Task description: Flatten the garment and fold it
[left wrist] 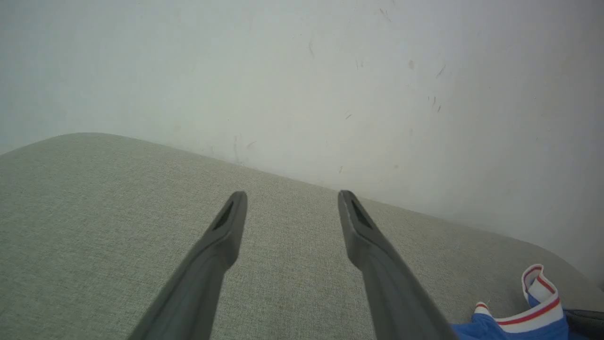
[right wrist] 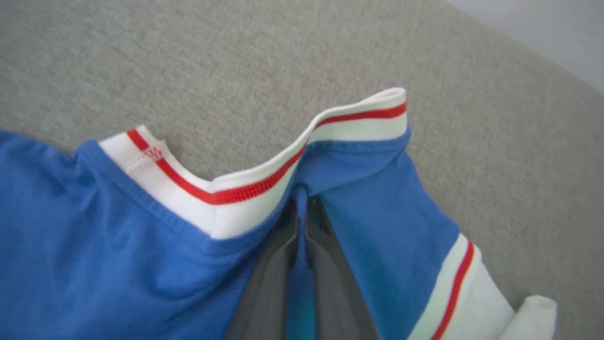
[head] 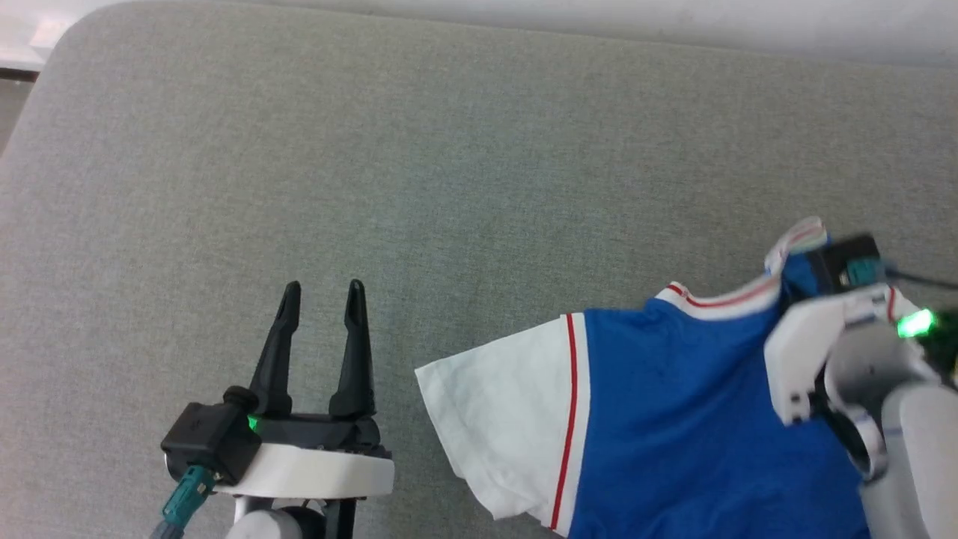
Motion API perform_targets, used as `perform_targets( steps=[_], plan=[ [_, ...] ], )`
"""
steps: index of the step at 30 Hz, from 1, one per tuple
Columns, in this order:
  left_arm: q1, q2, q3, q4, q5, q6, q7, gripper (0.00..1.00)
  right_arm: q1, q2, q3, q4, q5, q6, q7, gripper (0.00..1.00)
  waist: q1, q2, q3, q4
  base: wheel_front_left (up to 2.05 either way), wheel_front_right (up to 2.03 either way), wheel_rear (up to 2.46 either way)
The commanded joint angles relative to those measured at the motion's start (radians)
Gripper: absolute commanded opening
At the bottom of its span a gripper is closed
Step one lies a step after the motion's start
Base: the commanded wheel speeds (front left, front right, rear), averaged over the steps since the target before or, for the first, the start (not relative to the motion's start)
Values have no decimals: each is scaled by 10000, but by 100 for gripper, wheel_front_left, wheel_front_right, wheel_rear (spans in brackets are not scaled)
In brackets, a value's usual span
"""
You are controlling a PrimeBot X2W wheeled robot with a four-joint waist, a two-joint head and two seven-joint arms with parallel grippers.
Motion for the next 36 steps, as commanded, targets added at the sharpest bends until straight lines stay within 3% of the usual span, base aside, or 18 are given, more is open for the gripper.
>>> perform_targets(
  steps=[1, 7, 13, 15, 16, 17, 21, 26, 30, 36],
  plan=[
    [-195, -18, -13, -45, -66, 72, -47, 100, -623, -104, 216, -12, 34, -7, -153, 0, -1, 0, 129, 84, 0, 0, 0],
    [-433, -18, -137, 3, -161, 80, -47, 100, -2738, -102, 941, 589, -224, -7, -827, 0, -1, 0, 480, 321, 0, 0, 0],
    [-672, -18, -350, 154, -278, 94, -47, 100, -3450, 266, 1385, 2417, -444, -7, -1170, 0, -1, 0, 734, 559, 0, 0, 0],
    [-722, -18, -383, 203, -309, 113, -47, 100, -3487, 365, 1476, 3008, -492, -7, -1262, 31, -1, 0, 765, 578, 0, 0, 0],
    [-743, -18, -389, 223, -319, 124, -47, 100, -3500, 413, 1496, 3255, -479, -7, -1316, 76, -1, 0, 773, 577, 0, 0, 0],
    [-762, -18, -395, 247, -327, 132, -47, 100, -3522, 450, 1503, 3445, -459, -7, -1402, 100, -1, 0, 772, 572, 0, 0, 0],
    [-775, -18, -363, 337, -317, 186, -47, 100, -3638, 541, 1465, 3537, -173, -7, -2027, 100, -1, 0, 623, 423, 0, 0, 0],
    [-587, -18, -220, 451, -260, 251, -47, 100, -3213, 438, 740, 2221, 337, -7, -3063, 100, -1, 0, 172, 111, 0, 0, 0],
    [-264, -18, -22, 473, -116, 218, -47, 100, -1951, 521, -728, 473, 496, -7, -3821, 100, -1, 0, -214, -166, 0, 0, 0],
    [261, -18, 218, 463, 138, 109, -47, 100, 1068, 1304, -3218, -2069, 495, -7, -4723, 100, -1, 0, -546, -478, 0, 0, 0]
  ],
)
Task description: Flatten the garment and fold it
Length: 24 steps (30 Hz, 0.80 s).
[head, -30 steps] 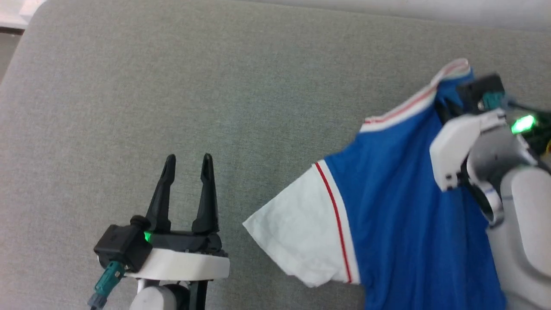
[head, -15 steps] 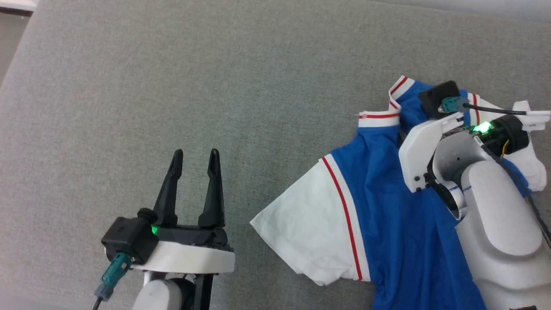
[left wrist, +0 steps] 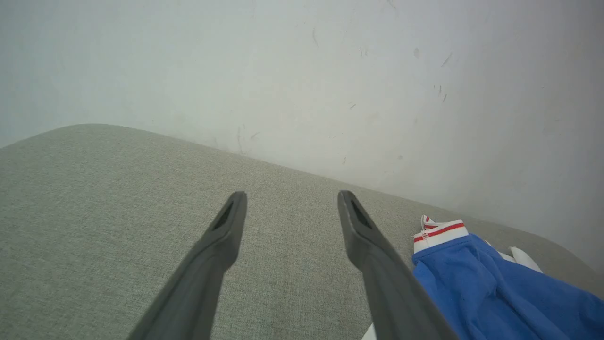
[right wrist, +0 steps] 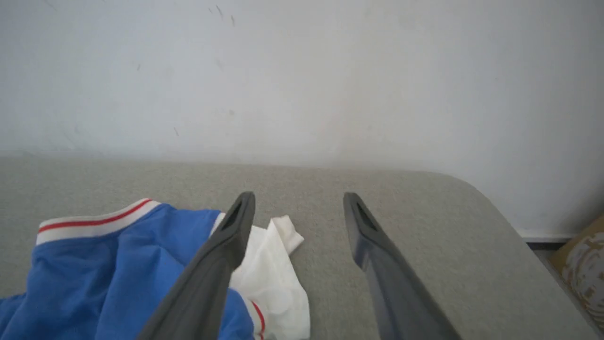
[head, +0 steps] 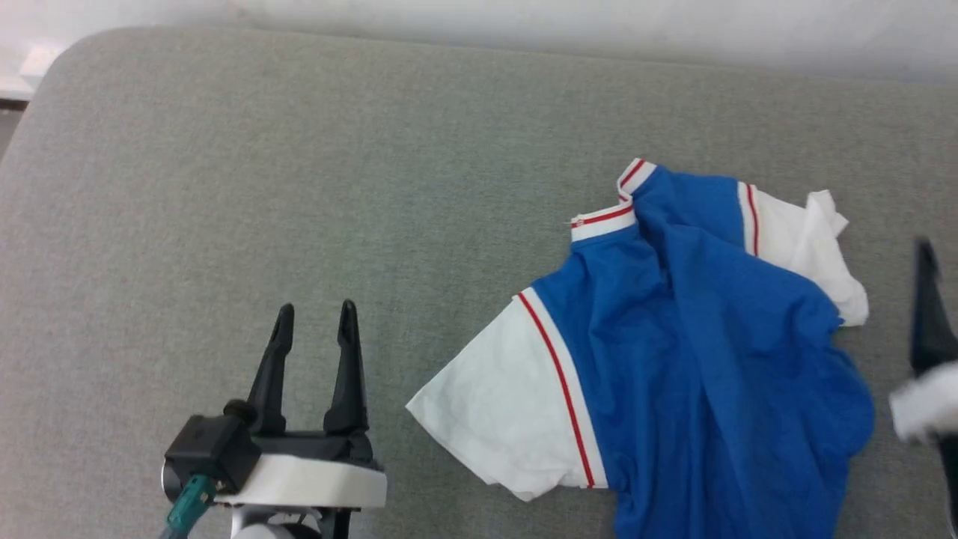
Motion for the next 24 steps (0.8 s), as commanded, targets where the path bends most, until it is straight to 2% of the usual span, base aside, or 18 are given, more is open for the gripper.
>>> perform_targets(
  steps=[1, 6, 11, 19, 24],
  plan=[
    [261, -18, 104, -27, 102, -39, -47, 100, 880, 162, -501, -472, 177, -9, -240, 100, 1, 0, -285, -308, 0, 0, 0],
    [902, -8, 246, 41, 257, -11, -47, 100, 2691, 214, -1320, -613, 1391, -9, -754, 100, 1, 0, -434, -613, 0, 0, 0],
    [792, 198, -18, 223, 588, -129, 310, 100, 2924, 217, -1197, -597, 1748, -9, -989, 100, 1, 0, -486, -741, 0, 0, 0],
    [-72, 1304, -1172, 884, 1042, -981, 4284, 100, 2702, 218, -807, -735, 1859, -9, -777, 100, 1, 0, -245, -546, 0, 0, 0],
    [-510, 1599, -1530, 1038, 875, -1355, 5519, 100, 2612, 219, -682, -715, 1934, -9, -719, 100, 1, 0, 8, -533, 0, 0, 0]
  ],
)
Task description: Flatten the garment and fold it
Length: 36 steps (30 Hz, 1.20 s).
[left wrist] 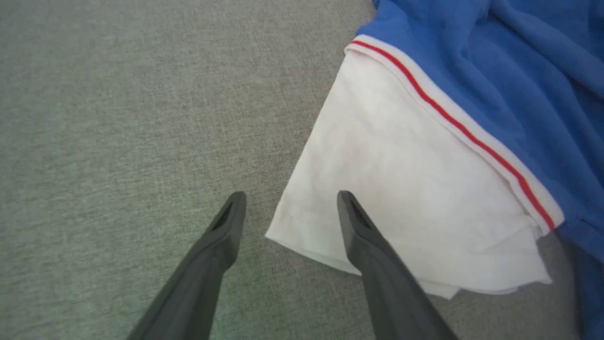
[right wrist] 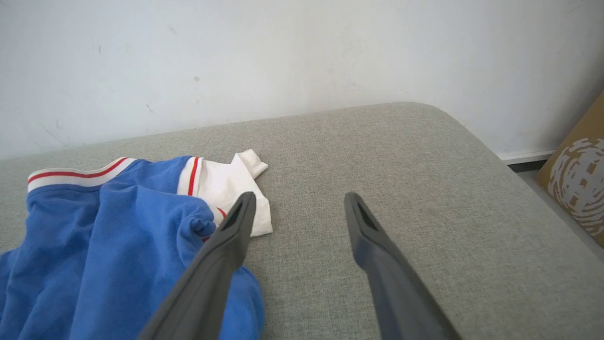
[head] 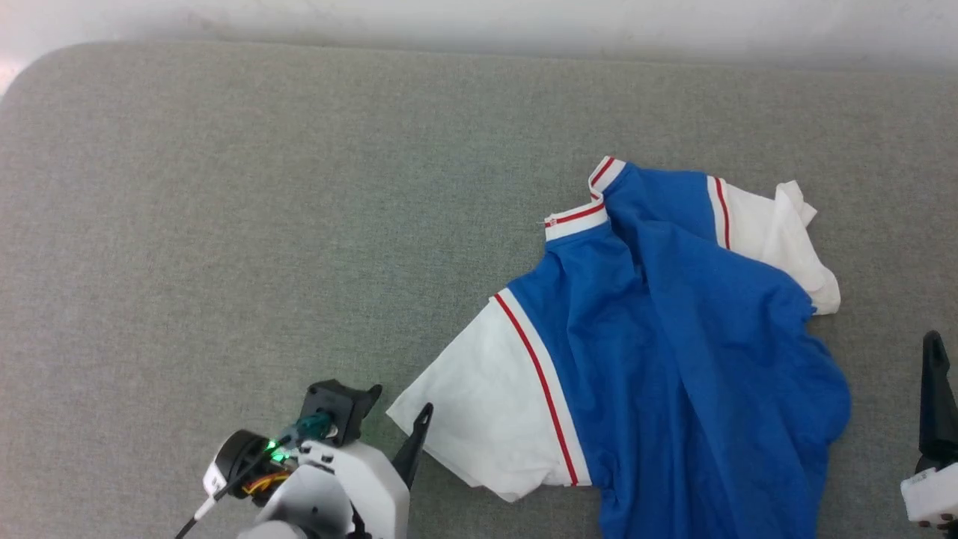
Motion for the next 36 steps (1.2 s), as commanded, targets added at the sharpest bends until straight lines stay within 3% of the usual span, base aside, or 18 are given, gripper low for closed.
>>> perform_targets(
  steps=[1, 10, 11, 12, 13, 17, 23, 29, 36],
  plan=[
    [-296, 95, -124, 95, -119, -146, 320, 100, -126, 27, 25, -36, 70, -7, 22, 100, 0, 0, 172, 1, 0, 0, 0],
    [-602, 392, -655, 730, -415, -363, 1982, 100, -254, 27, 78, -49, 151, -7, 104, 100, 0, 0, 460, -177, 0, 0, 0],
    [-655, 439, -703, 782, -378, -369, 2096, 91, -267, 27, 72, -45, 162, -7, 104, 100, 0, 0, 482, -200, 0, 0, 0],
    [-712, 462, -733, 819, -353, -373, 2129, 24, -278, 27, 69, -35, 170, -7, 105, 100, 0, 0, 499, -225, 0, 0, 0],
    [-740, 467, -762, 850, -374, -381, 2174, 0, -291, 27, 70, -22, 179, -7, 106, 100, 0, 0, 510, -249, 0, 0, 0],
    [-845, 355, -731, 774, -485, -303, 1892, 0, -341, 27, 59, 32, 218, -7, 89, 100, 0, 0, 505, -321, 0, 0, 0],
    [-953, -40, -200, 391, -635, 292, 701, 0, -366, 28, 35, 148, 243, -7, 52, 100, 0, 0, 379, -265, 0, 0, 0],
    [-465, -595, 1045, -352, -1103, 1464, -775, 0, -386, 28, 105, 201, 275, -7, 27, 100, 0, 0, 316, -119, 0, 0, 0],
    [1109, -432, 2516, -1427, -1435, 2463, -1496, 0, -323, 28, -12, 137, 179, -7, 169, 100, 0, 0, 342, 184, 0, 0, 0]
  ],
)
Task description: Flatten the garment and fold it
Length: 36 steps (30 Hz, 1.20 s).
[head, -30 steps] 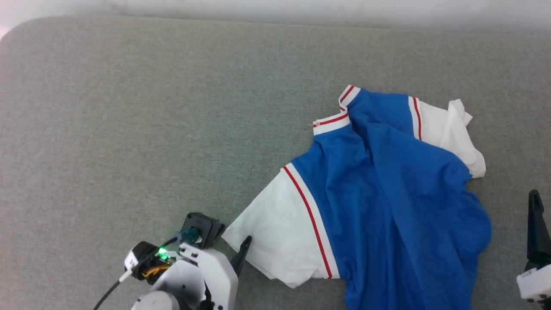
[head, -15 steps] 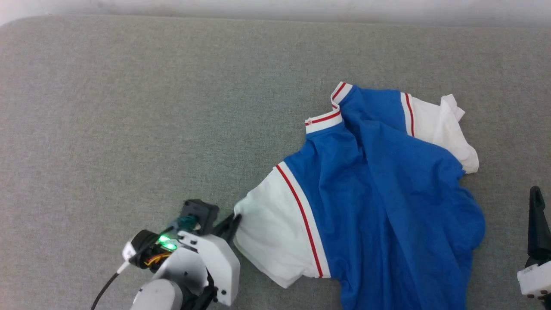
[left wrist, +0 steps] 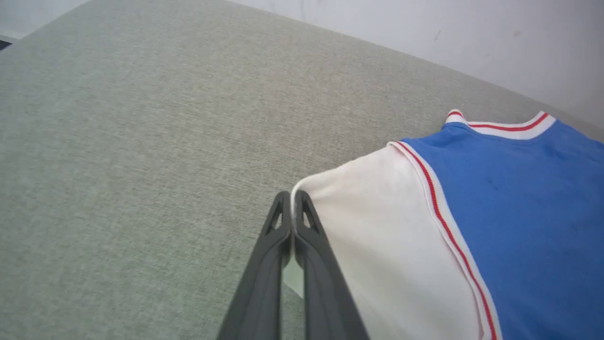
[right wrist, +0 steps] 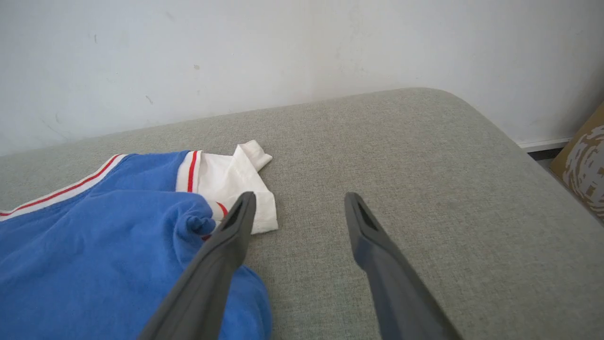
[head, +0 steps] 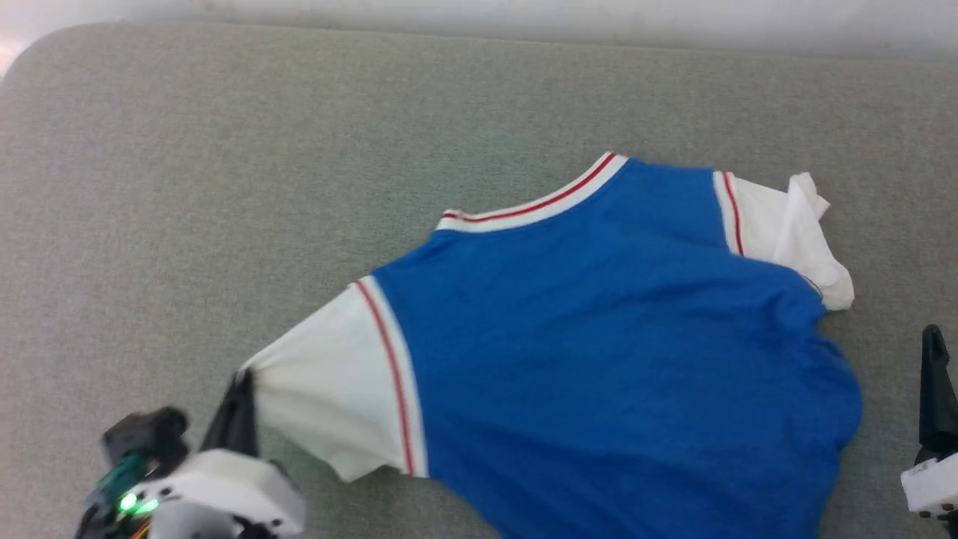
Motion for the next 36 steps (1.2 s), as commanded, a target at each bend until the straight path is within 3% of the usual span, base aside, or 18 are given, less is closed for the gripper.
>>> perform_targets(
  steps=[1, 6, 8, 15, 24, 33, 34, 35, 36],
  plan=[
    [322, 129, 301, -199, 53, 260, -168, 0, -89, 26, -55, -44, -60, -7, 72, 100, -1, 0, 31, 133, 0, 0, 0],
    [888, 437, 1023, -630, 852, 1273, -446, 0, -473, 26, 77, -358, -569, -7, 580, 100, -1, 0, 155, 362, 0, 0, 0],
    [871, 326, 995, -832, 843, 1365, -489, 0, -810, 26, 269, -520, -859, -7, 858, 100, -1, 0, 229, 431, 0, 0, 0],
    [373, 89, 437, -955, 678, 1092, -469, 0, -2555, 6, 1439, -292, -1611, -7, 2601, 100, -1, 0, 482, 615, 0, 0, 0],
    [-35, -161, -138, -483, 540, 810, -558, 0, -4748, -850, 2574, 1914, -2411, -7, 5431, 100, -1, 0, 668, 1028, 0, 0, 0],
    [-239, -308, -437, 4, 389, 646, -708, 0, -5399, -1289, 2955, 3717, -2891, -7, 6253, 100, -1, 0, 812, 1551, 0, 0, 0],
    [-257, -317, -458, 44, 379, 638, -724, 0, -5397, -1268, 2942, 3865, -2850, -7, 6338, 96, -1, 0, 819, 1584, 0, 0, 0],
    [-271, -325, -475, 80, 372, 634, -739, 0, -5387, -1241, 2920, 3982, -2809, -7, 6411, 43, -1, 0, 822, 1606, 0, 0, 0],
    [-284, -331, -491, 108, 367, 632, -752, 0, -5375, -1208, 2879, 4044, -2764, -7, 6421, 16, -1, 0, 828, 1621, 0, 0, 0]
  ],
)
